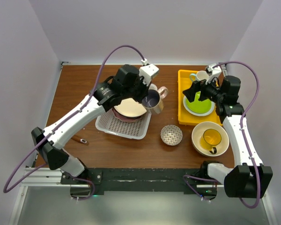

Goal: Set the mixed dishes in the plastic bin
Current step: Place the cup in the plastic bin.

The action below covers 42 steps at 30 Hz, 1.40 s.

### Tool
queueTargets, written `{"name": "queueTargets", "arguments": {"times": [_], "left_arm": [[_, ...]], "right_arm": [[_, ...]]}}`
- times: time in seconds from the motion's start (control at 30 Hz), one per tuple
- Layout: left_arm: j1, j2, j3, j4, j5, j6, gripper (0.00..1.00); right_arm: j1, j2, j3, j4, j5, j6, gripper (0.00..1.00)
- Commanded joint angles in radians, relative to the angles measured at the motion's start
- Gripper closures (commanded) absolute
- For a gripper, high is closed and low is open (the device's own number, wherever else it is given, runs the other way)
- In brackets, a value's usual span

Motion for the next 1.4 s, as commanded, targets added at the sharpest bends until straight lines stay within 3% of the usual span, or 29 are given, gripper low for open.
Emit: {"name": "queueTargets", "arguments": {"times": [0.0,0.67,1.37], "left_arm": [[0.006,-0.117,-0.030,0.083,0.008,0.022,1.00],[0.006,-0.314,-0.217,-0.038,-0.033,0.076,1.00],[0.025,-0.252,-0.292,-0.044,-0.078,0.036,1.00]], "right_arm": [[-0.006,-0.005,0.010,0.012,-0.040,-0.024,0.02],[-0.009,-0.001,0.004,0.006,-0.091,-0.046,0.02],[-0.012,-0.001,0.004,0.007,-0.097,-0.049,0.02]]}}
